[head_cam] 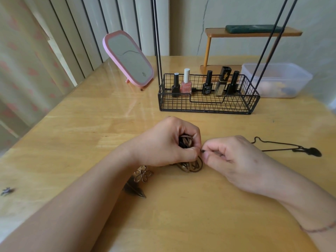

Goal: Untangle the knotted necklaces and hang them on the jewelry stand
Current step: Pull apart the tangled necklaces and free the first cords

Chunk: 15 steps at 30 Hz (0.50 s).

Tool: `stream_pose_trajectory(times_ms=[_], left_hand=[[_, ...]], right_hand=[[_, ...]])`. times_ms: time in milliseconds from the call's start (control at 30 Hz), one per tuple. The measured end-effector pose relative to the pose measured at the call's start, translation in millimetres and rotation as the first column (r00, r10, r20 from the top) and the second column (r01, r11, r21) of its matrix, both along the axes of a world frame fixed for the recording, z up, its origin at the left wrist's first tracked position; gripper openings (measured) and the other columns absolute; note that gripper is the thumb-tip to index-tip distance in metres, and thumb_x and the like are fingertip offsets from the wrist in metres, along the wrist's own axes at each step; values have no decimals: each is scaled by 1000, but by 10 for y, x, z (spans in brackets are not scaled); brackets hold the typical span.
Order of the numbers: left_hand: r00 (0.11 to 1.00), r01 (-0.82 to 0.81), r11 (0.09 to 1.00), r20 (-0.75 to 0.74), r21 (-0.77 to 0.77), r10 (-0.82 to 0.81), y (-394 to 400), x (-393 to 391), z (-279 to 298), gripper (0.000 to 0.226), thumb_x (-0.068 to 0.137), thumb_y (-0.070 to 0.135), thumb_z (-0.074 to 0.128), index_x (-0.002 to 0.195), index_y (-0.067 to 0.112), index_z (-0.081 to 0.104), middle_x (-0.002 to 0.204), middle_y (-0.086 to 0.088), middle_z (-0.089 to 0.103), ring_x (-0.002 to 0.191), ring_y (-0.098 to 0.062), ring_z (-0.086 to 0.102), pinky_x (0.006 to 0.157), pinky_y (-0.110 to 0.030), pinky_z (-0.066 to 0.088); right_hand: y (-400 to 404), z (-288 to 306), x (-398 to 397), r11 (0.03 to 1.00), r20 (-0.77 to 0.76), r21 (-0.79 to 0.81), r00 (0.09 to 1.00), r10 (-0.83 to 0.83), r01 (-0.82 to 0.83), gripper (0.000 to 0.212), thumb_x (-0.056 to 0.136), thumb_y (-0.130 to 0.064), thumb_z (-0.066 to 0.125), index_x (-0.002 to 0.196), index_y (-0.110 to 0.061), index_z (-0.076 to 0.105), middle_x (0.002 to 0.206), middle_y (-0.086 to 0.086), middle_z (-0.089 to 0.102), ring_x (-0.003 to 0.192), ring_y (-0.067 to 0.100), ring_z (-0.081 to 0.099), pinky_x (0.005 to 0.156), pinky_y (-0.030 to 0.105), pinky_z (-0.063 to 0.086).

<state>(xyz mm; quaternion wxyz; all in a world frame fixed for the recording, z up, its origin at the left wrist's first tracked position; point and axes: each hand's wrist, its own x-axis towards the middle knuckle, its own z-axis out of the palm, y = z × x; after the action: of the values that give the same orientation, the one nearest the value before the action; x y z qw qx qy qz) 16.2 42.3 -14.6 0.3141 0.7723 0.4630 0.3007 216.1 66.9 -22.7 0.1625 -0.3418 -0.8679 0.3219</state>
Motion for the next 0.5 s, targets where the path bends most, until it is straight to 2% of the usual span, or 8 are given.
stream_pose_trajectory(times_ms=[67, 167, 233, 333, 500], left_hand=[[1000, 10, 1000, 5, -10, -10, -2, -5, 2, 8, 82, -2, 69, 77, 5, 70, 70, -11, 66, 61, -27, 58, 57, -35, 52], [1000, 19, 999, 15, -47, -19, -7, -18, 15, 10, 83, -3, 69, 77, 4, 69, 66, -8, 65, 56, -9, 52, 54, -23, 46], [1000, 19, 998, 15, -59, -18, -8, -27, 25, 10, 84, -3, 69, 77, 4, 69, 63, -2, 63, 55, -4, 51, 55, -17, 43], [1000, 10, 998, 13, -61, -9, -9, -32, 30, 12, 85, -3, 69, 77, 5, 69, 62, 9, 60, 53, 0, 50, 55, -14, 41], [1000, 8, 998, 9, -58, -7, 6, -46, 22, 11, 85, -3, 69, 78, 4, 70, 62, 12, 61, 54, 2, 52, 57, -11, 41]], right_hand=[[-5, -1, 0, 1000, -5, -12, 1000, 14, -14, 38, 95, -14, 56, 58, -21, 48, 47, -10, 33, 47, 7, 26, 44, 23, 21], [-7, -9, 2, 999, -18, -21, 1000, 24, -24, 38, 94, -18, 56, 58, -26, 50, 49, -10, 34, 48, 8, 27, 45, 26, 22], [-9, 1, 10, 999, -12, -4, 999, 38, -39, 34, 95, -20, 55, 61, -26, 54, 50, -10, 34, 48, 7, 28, 45, 27, 23], [-10, 18, 23, 999, -22, 16, 999, 49, -49, 29, 96, -21, 54, 68, -19, 61, 48, -10, 32, 46, 7, 26, 44, 25, 21], [1, 21, 40, 996, -10, 62, 998, 61, -60, 27, 97, -23, 55, 74, -15, 66, 51, -7, 37, 47, 7, 31, 46, 25, 23]])
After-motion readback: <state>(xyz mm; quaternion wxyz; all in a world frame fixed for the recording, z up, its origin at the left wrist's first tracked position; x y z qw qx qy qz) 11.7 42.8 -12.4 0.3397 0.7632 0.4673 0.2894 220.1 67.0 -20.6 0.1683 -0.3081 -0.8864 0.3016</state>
